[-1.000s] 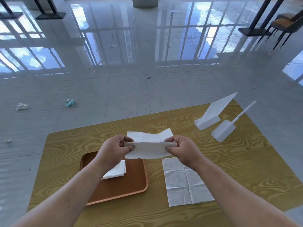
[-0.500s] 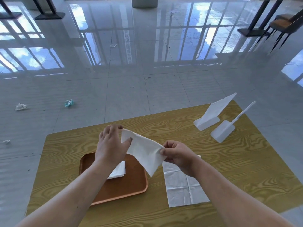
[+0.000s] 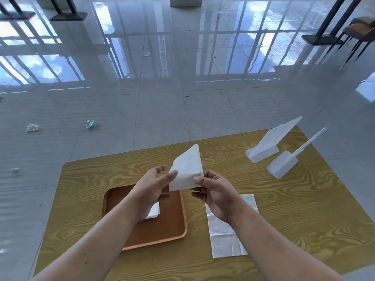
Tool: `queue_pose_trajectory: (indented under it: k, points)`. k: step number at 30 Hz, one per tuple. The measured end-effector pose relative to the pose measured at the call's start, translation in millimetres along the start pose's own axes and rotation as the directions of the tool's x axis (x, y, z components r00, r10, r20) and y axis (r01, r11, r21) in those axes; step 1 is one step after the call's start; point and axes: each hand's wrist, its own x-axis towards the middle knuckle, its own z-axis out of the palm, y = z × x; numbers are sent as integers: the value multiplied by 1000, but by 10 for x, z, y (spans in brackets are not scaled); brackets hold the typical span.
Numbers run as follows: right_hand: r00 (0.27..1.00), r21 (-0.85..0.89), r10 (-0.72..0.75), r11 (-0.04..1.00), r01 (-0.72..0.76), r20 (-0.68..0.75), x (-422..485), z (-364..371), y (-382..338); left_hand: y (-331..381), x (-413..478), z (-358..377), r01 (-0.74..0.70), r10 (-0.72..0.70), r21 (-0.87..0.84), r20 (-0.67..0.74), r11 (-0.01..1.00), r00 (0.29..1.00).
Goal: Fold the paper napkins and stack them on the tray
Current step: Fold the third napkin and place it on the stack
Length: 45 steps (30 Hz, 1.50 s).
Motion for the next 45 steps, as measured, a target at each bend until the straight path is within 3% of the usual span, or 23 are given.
queue_pose_trajectory:
  k: [6,11,20,26,31,34,40,42,43,45]
  points:
    - [999,13,17,1000,-18,39,15,88,41,3,-12,13,53,-53,-17,-26,998,998]
    - [997,-99,43,994,-37,65,-18,116,49,-61,9,-45,-63,62,-142,-10,988,998]
    - [999,-203,35,979,-27,35,93,51,-45,-40,35,-124,-166,167,-17,81,986,983]
    - [999,-271,-46,961,51,22,124,40,-79,-20,37,-159,-192,192,14,34,981,981]
    - [995,-363,-100,926,102,25,112,48,-81,-33,18,-153,-203,206,183,6,962,979]
    - [988,-504,-154,852,140,14,93,51,-94,-64,21,-165,-206,235,333,-48,920,971]
    - [915,-896,-404,409,174,-6,73,87,-33,-129,26,-192,-294,454,697,-50,654,890]
    - [905,-922,-425,339,187,27,75,78,-44,-126,26,-190,-325,508,747,-20,580,861]
    - [919,-898,-393,395,196,28,77,70,-65,-116,24,-191,-332,493,712,-24,619,870]
    - [967,-727,-254,662,183,13,66,69,-124,-79,21,-201,-295,347,446,-39,845,937]
